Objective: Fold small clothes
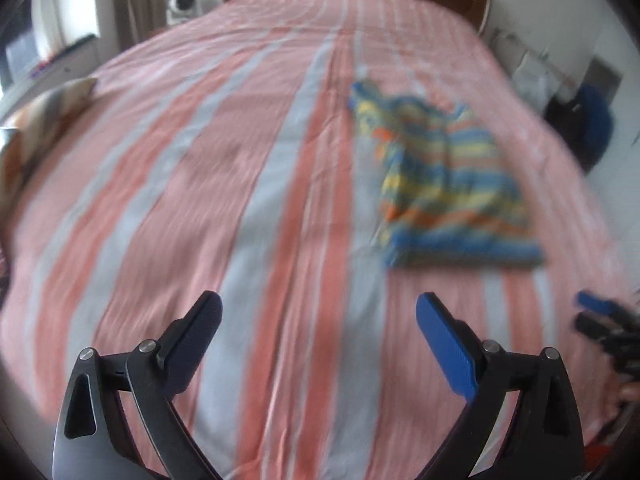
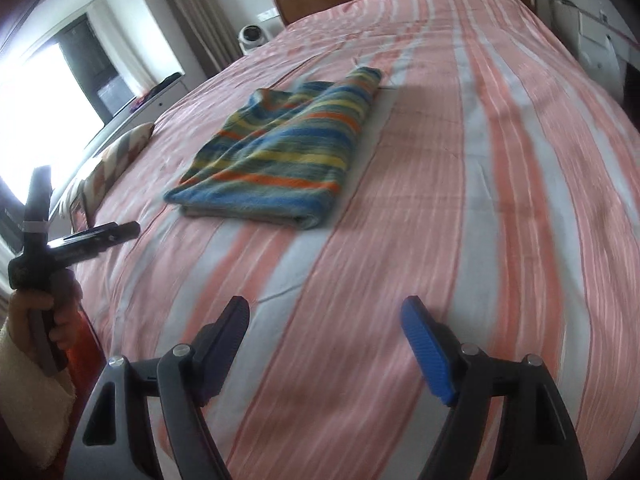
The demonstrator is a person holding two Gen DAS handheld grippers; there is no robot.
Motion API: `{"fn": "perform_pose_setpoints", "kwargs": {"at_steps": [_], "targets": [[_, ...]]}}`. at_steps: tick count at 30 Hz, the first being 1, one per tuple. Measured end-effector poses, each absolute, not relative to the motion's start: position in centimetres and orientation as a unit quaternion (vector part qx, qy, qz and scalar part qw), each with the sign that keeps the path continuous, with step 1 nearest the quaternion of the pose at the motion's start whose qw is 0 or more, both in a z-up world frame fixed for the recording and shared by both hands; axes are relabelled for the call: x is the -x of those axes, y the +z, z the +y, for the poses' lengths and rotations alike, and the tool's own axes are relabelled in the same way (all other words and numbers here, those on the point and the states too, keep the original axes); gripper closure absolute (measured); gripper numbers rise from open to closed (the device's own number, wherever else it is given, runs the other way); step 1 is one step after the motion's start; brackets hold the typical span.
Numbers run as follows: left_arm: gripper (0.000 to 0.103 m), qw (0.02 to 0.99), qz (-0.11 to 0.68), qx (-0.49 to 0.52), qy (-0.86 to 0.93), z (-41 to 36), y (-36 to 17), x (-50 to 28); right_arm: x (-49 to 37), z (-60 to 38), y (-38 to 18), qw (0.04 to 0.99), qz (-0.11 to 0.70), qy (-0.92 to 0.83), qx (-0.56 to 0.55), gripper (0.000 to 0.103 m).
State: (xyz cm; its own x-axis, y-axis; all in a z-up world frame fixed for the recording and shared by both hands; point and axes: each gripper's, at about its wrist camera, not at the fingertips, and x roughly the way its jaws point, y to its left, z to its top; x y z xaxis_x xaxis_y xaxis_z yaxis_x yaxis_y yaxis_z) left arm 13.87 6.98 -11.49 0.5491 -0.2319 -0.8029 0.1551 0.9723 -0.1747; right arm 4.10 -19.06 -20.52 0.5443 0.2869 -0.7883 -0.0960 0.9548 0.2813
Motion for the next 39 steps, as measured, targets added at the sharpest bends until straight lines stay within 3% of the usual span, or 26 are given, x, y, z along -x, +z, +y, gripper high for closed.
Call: {"fn": "perform_pose_setpoints", "kwargs": {"at_steps": [3,6,15,16,17,18,19,22,24,31,33,35,36,37,38,39], "targets": [[0.005,0.879,0.44,0.103,-0.153,7.9,-10.5,-17.8,-6.4,-20.1,-19.5,0.88,0.447,0.102,-0.122,0.025],[0.005,0.855,0.47,0.113,-0.188,7.1,-11.4,-22.3,-10.4,-21.4,-18.3,0.889,0.416,0.106,-0.159,0.025],[0.005,0.818,0.527,0.028,-0.228,0.7,-15.1,-29.6,-25.0,-21.4,-24.0,0.817,0.475,0.162,-0.284,0.027],[0.01,0.818,0.531,0.017,-0.222,0.2,-15.5,-29.9,-26.0,-21.0,-24.7,0.811,0.481,0.158,-0.293,0.04],[0.019,0.819,0.532,0.011,-0.214,-0.1,-15.7,-30.0,-26.6,-20.3,-24.7,0.815,0.482,0.154,-0.284,0.063],[0.047,0.822,0.53,0.011,-0.207,-0.3,-15.9,-30.1,-27.0,-19.2,-24.6,0.818,0.491,0.153,-0.257,0.07],[0.083,0.821,0.531,0.023,-0.209,-0.3,-16.0,-30.0,-27.1,-17.4,-24.1,0.829,0.503,0.143,-0.199,0.073],[0.089,0.834,0.517,0.037,-0.192,-0.2,-15.3,-29.0,-25.1,-11.1,-21.4,0.878,0.465,0.106,0.025,0.079],[0.09,0.848,0.498,0.035,-0.18,0.2,-14.3,-27.9,-23.2,-8.1,-20.0,0.895,0.424,0.095,0.103,0.079],[0.09,0.885,0.426,0.061,-0.175,3.6,-7.6,-25.5,-20.1,-5.6,-13.2,0.938,0.319,0.116,0.074,0.079],[0.084,0.89,0.417,0.053,-0.174,3.4,-6.8,-26.0,-20.8,-6.2,-12.2,0.942,0.313,0.113,0.047,0.079],[0.066,0.883,0.441,0.037,-0.158,3.1,-8.1,-26.7,-21.8,-7.6,-12.6,0.933,0.34,0.117,0.003,0.076],[0.04,0.88,0.45,0.028,-0.15,3.0,-8.8,-26.8,-22.5,-8.3,-13.3,0.925,0.36,0.119,-0.014,0.068],[0.031,0.878,0.459,0.013,-0.133,3.2,-9.8,-26.5,-23.2,-9.3,-14.6,0.914,0.39,0.111,-0.027,0.042],[0.031,0.881,0.458,0.001,-0.119,3.4,-10.4,-25.8,-23.4,-10.3,-15.7,0.906,0.413,0.09,-0.027,0.011],[0.031,0.884,0.454,-0.011,-0.109,3.7,-10.6,-24.8,-23.1,-11.7,-17.0,0.899,0.433,0.062,-0.022,0.005]]}}
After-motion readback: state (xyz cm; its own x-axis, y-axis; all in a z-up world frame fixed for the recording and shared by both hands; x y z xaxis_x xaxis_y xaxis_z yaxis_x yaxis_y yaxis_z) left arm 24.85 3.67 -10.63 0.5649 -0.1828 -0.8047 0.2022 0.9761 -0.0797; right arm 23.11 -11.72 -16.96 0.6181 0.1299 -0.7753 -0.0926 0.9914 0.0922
